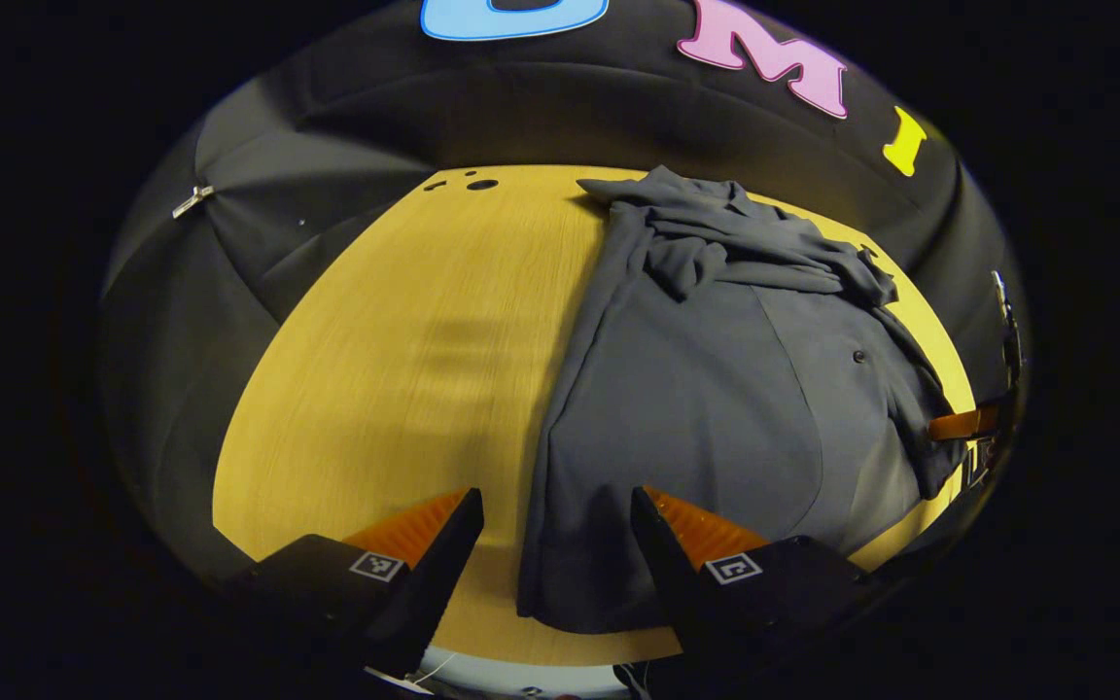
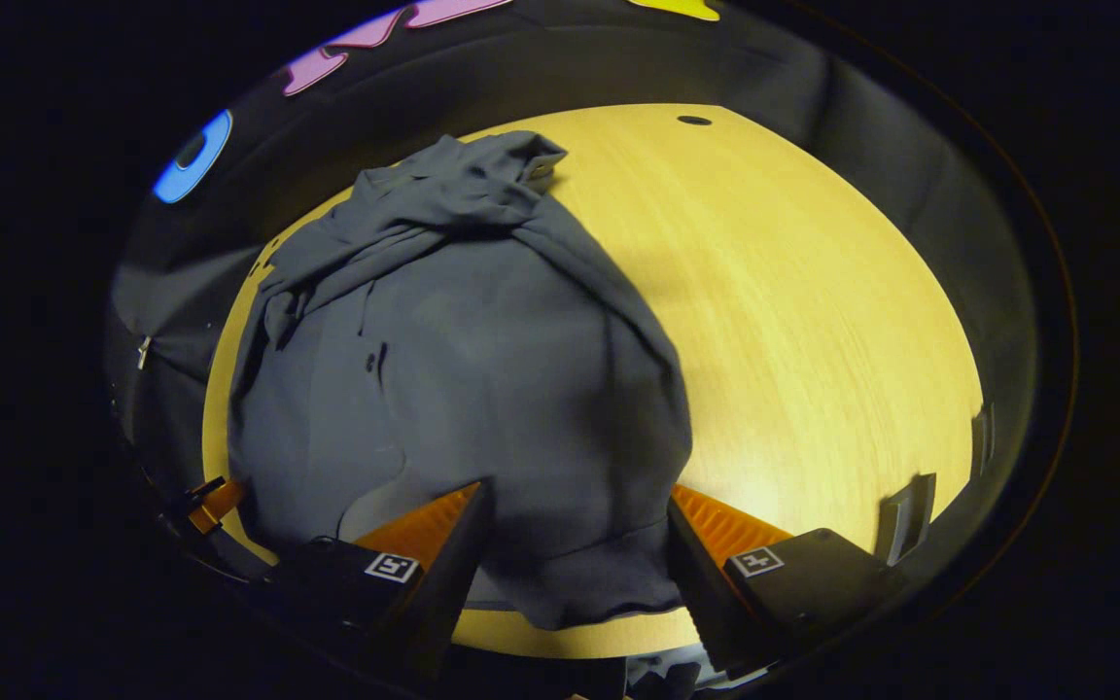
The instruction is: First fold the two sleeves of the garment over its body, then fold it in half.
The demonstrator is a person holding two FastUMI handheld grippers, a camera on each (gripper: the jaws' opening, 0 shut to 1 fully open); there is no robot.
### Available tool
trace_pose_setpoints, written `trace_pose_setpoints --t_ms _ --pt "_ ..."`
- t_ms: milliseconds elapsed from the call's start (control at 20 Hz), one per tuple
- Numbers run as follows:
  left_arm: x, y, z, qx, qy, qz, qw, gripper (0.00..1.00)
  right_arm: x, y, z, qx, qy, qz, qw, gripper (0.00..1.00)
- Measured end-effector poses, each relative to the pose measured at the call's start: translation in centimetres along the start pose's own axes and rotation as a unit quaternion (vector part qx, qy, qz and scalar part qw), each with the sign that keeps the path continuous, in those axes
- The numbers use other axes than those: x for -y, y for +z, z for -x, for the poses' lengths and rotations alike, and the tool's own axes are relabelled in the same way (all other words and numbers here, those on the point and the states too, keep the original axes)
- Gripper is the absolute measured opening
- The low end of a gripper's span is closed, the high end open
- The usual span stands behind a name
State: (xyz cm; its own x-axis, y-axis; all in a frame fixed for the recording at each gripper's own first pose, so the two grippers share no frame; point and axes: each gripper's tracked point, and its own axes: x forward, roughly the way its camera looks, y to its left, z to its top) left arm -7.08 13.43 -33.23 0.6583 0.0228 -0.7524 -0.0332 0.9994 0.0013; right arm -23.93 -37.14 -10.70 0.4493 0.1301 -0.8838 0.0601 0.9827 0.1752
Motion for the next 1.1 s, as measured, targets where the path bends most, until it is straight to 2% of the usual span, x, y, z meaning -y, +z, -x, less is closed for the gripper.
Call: trace_pose_setpoints --t_ms 50,250,450,550,600,650,700,750,800,850,900,950,1050,1100 --pt "0.4 -0.2 -0.1 -0.003 -0.006 0.0 1.0 0.96 -0.5 -0.1 -0.1 -0.003 0.001 0.006 1.0 0.99" --pt "1.8 -0.8 -0.6 -0.012 -0.025 -0.012 1.0 0.96 -1.8 -0.3 -0.4 -0.009 0.002 0.023 1.0 0.99" --pt "2.9 -1.4 -1.0 -0.02 -0.026 -0.02 0.999 0.98 -1.0 -0.6 -0.6 -0.009 -0.023 0.035 0.999 0.96" --pt "3.2 -1.5 -1.3 -0.022 -0.018 -0.038 0.999 0.98 -0.6 -0.5 -1.0 -0.01 -0.034 0.035 0.999 0.78" --pt "3.4 -1.7 -1.5 -0.027 -0.012 -0.052 0.998 0.97 -0.6 -0.4 -0.9 -0.011 -0.037 0.031 0.999 0.64" --pt "4.0 -1.4 -1.3 -0.022 -0.02 -0.061 0.998 0.91 -0.5 -0.4 -1.0 -0.012 -0.041 0.029 0.999 0.51" --pt "4.7 -1.5 -1.5 -0.024 -0.027 -0.062 0.997 0.83 -0.4 -0.3 -1.2 -0.012 -0.043 0.024 0.999 0.31" --pt "4.9 -1.3 -1.7 -0.022 -0.027 -0.066 0.997 0.72 -0.5 -0.2 -1.3 -0.013 -0.042 0.021 0.999 0.22" --pt "5.4 -1.2 -1.6 -0.019 -0.03 -0.066 0.997 0.65 -0.7 -0.1 -1.3 -0.011 -0.035 0.023 0.999 0.26" --pt "5.8 -1.1 -1.8 -0.018 -0.033 -0.064 0.997 0.42 -0.8 -0.1 -1.4 -0.011 -0.032 0.027 0.999 0.14" --pt "5.9 -0.9 -1.7 -0.015 -0.034 -0.058 0.998 0.34 -1.0 -0.1 -1.5 -0.009 -0.02 0.032 0.999 0.02" --pt "6.1 -0.8 -2.0 -0.015 -0.036 -0.048 0.998 0.18 -1.2 -0.2 -1.3 -0.009 -0.011 0.037 0.999 0.09" --pt "6.3 -0.5 -2.1 -0.018 -0.043 -0.027 0.999 0.08 -1.4 -0.1 -1.1 -0.007 0.004 0.038 0.999 0.08" --pt "6.5 -0.3 -1.9 -0.021 -0.048 -0.015 0.998 0.06 -1.6 0.2 -1.0 -0.002 0.011 0.033 0.999 0.08"
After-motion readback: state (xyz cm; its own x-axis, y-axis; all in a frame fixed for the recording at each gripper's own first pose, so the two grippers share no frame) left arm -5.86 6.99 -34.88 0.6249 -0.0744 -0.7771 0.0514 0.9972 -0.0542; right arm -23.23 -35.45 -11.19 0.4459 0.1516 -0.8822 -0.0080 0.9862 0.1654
